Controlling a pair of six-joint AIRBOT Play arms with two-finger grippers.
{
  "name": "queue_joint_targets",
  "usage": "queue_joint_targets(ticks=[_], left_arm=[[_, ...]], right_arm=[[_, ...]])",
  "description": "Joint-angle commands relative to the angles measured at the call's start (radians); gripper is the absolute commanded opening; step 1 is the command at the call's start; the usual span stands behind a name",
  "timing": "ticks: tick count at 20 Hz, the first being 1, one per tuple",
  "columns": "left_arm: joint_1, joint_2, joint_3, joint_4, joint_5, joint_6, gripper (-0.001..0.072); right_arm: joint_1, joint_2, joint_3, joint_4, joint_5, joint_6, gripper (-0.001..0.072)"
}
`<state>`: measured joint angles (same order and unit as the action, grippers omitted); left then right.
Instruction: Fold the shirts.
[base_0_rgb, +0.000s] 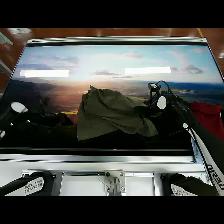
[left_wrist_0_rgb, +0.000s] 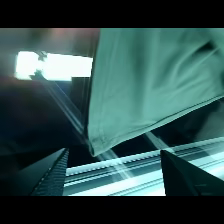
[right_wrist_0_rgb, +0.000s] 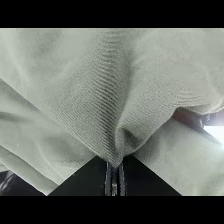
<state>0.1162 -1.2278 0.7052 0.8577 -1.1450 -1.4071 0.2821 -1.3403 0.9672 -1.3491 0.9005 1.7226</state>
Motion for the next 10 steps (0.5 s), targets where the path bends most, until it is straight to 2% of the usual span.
queue_joint_targets(ticks=[1, 4, 8, 9, 10], left_arm=[[-0.071, 0.012, -0.176, -0.111, 0.167, 0.031, 0.072], [-0.145, -0.016, -0.177, -0.132, 0.269, 0.023, 0.072], [-0.185, -0.105, -0.174, -0.222, 0.293, 0.048, 0.072], [-0.188, -0.119, -0.174, -0.266, 0.296, 0.088, 0.0704], [-0.19, -0.127, -0.174, -0.317, 0.297, 0.124, 0.0579]], right_arm=[[0.0, 0.0, 0.0, 0.005, 0.01, -0.003, 0.007], [0.0, 0.0, 0.0, -0.005, 0.006, -0.004, 0.007], [0.0, 0.0, 0.0, -0.006, 0.018, -0.004, 0.007], [0.0, 0.0, 0.0, -0.006, 0.024, -0.004, 0.007], [0.0, 0.0, 0.0, -0.005, 0.031, -0.004, 0.007]])
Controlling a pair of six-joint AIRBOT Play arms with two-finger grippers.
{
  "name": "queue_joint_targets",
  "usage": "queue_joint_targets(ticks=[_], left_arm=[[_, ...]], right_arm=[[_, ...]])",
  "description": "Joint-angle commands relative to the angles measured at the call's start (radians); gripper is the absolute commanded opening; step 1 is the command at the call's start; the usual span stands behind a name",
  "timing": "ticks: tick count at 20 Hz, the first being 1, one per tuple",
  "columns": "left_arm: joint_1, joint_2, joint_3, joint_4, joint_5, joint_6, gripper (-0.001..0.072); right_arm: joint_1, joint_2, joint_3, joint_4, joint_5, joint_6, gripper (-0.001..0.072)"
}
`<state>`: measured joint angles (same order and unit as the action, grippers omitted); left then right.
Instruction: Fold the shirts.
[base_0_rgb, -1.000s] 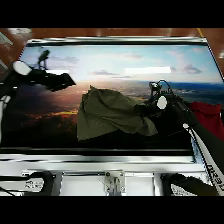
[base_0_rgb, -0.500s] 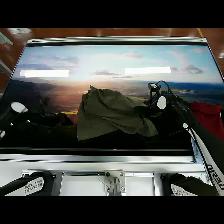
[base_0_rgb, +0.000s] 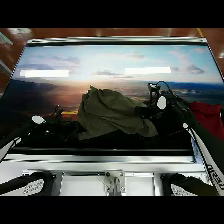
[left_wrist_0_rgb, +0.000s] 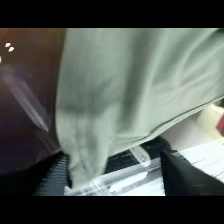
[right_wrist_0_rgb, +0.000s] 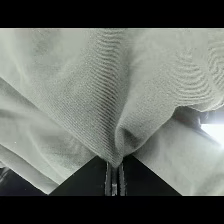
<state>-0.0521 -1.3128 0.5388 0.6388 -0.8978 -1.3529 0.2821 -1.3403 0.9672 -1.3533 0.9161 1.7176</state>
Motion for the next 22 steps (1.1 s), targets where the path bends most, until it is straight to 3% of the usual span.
queue_joint_targets(ticks=[1, 2, 4, 5, 8, 11, 14, 16, 18, 22], left_arm=[[-0.027, -0.048, -0.008, -0.153, 0.053, 0.1, 0.0395], [-0.035, -0.052, -0.008, -0.203, 0.058, 0.122, 0.0262], [-0.05, -0.052, -0.003, -0.257, 0.062, 0.156, 0.0091], [-0.053, -0.051, 0.006, -0.271, 0.045, 0.185, 0.0041], [-0.054, 0.023, 0.057, -0.272, -0.001, 0.245, 0.0035], [-0.031, 0.241, 0.193, -0.187, -0.008, 0.241, 0.0035], [0.048, 0.466, 0.453, -0.099, 0.013, 0.242, 0.0035], [0.097, 0.586, 0.652, -0.092, 0.096, 0.241, 0.0036], [0.119, 0.66, 0.835, -0.091, 0.158, 0.241, 0.0036], [0.12, 0.692, 1.051, -0.091, 0.13, 0.203, 0.0035]], right_arm=[[0.0, 0.0, 0.0, -0.002, 0.021, 0.001, 0.007], [0.0, 0.0, 0.0, -0.002, 0.021, 0.001, 0.007], [0.0, 0.0, 0.0, -0.002, 0.021, 0.001, 0.007], [0.0, 0.0, 0.0, -0.002, 0.021, 0.001, 0.007], [0.0, 0.019, 0.0, 0.012, 0.018, 0.001, 0.007], [0.0, 0.152, 0.058, -0.039, 0.007, -0.006, 0.007], [0.0, 0.354, 0.22, -0.169, -0.027, -0.01, 0.007], [0.0, 0.474, 0.347, -0.241, -0.032, -0.011, 0.0069], [0.0, 0.575, 0.462, -0.272, -0.034, -0.01, 0.0069], [0.0, 0.691, 0.595, -0.23, -0.01, -0.01, 0.0069]])
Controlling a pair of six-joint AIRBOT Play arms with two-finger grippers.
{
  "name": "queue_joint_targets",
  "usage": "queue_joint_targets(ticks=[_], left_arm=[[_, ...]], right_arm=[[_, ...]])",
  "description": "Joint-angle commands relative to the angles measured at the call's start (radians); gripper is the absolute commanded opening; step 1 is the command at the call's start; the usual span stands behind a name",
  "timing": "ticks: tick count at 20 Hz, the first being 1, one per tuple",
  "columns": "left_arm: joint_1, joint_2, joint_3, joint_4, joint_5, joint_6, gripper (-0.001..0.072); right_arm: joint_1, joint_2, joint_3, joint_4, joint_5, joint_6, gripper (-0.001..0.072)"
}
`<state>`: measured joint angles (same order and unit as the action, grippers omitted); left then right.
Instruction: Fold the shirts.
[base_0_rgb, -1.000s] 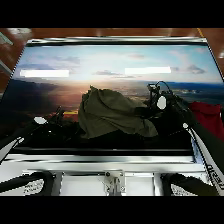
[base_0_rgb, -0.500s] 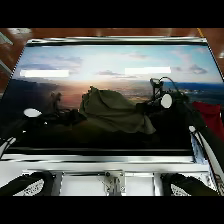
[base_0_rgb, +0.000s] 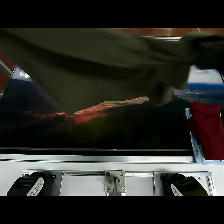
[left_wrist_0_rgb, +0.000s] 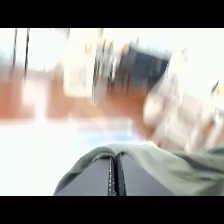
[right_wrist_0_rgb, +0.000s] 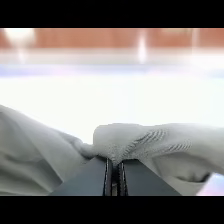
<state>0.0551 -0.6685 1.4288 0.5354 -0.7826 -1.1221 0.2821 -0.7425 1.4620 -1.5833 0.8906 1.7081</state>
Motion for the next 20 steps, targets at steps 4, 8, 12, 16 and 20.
queue_joint_targets(ticks=[4, 8, 12, 16, 20], left_arm=[[0.013, 0.047, 0.17, 0.202, -0.136, -0.143, 0.0036], [0.013, 0.035, 0.164, 0.5, -0.412, -0.373, 0.0036], [0.013, 0.032, 0.037, 0.532, -0.464, -0.395, 0.0036], [0.013, -0.007, -0.175, 0.565, -0.424, -0.395, 0.0037], [0.013, -0.145, -0.299, 0.573, -0.241, -0.394, 0.0037]], right_arm=[[0.0, 0.161, 0.116, -0.014, 0.213, 0.0, 0.007], [0.0, 0.154, 0.116, -0.022, 0.497, 0.0, 0.0069], [0.0, 0.061, 0.035, 0.061, 0.637, 0.04, 0.0069], [0.0, -0.094, -0.175, 0.051, 0.465, 0.006, 0.0069], [0.0, -0.338, -0.232, -0.061, 0.017, 0.007, 0.0069]])
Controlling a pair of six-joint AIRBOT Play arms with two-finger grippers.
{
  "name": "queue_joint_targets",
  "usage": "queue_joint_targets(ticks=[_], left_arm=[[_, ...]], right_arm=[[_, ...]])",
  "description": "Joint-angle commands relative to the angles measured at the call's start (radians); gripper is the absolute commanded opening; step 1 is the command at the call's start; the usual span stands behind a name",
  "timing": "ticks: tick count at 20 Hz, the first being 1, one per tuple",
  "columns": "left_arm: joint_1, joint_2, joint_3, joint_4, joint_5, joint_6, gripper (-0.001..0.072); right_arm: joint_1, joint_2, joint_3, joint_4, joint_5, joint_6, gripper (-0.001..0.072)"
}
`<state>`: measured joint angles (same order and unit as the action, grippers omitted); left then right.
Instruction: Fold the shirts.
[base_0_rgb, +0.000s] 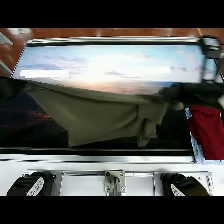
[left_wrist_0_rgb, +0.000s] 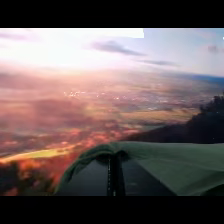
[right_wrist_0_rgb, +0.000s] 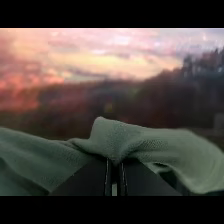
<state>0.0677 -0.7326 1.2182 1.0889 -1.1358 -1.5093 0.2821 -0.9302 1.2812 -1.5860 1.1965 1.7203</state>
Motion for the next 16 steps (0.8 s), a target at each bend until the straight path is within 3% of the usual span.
queue_joint_targets(ticks=[1, 4, 6, 10, 11, 12, 13, 14, 15, 16], left_arm=[[0.0, -0.133, -0.101, 0.019, 0.152, -0.006, 0.0038], [-0.001, -0.324, -0.109, 0.011, 0.24, -0.005, 0.004], [-0.009, -0.447, -0.109, -0.03, 0.287, -0.003, 0.004], [-0.066, -0.653, -0.109, -0.104, 0.303, -0.003, 0.0042], [-0.079, -0.69, -0.109, -0.124, 0.303, -0.003, 0.0062], [-0.084, -0.715, -0.109, -0.156, 0.302, -0.004, 0.0151], [-0.082, -0.731, -0.109, -0.199, 0.298, -0.007, 0.0358], [-0.074, -0.733, -0.108, -0.23, 0.291, -0.031, 0.0615], [-0.057, -0.728, -0.102, -0.242, 0.253, -0.045, 0.0682], [-0.028, -0.724, -0.082, -0.24, 0.172, -0.044, 0.0682]], right_arm=[[0.0, -0.216, -0.051, -0.056, -0.383, -0.004, 0.0069], [0.0, -0.406, -0.051, -0.045, -0.624, -0.003, 0.007], [0.0, -0.501, -0.051, -0.037, -0.7, 0.017, 0.007], [0.0, -0.62, -0.051, 0.112, -0.639, 0.025, 0.007], [0.0, -0.634, -0.051, 0.158, -0.629, 0.025, 0.007], [0.0, -0.637, -0.051, 0.19, -0.629, 0.025, 0.0081], [0.0, -0.634, -0.049, 0.198, -0.633, 0.025, 0.018], [0.0, -0.624, -0.04, 0.195, -0.626, 0.017, 0.0513], [-0.005, -0.605, -0.027, 0.18, -0.611, -0.002, 0.07], [-0.012, -0.576, -0.011, 0.154, -0.577, -0.026, 0.07]])
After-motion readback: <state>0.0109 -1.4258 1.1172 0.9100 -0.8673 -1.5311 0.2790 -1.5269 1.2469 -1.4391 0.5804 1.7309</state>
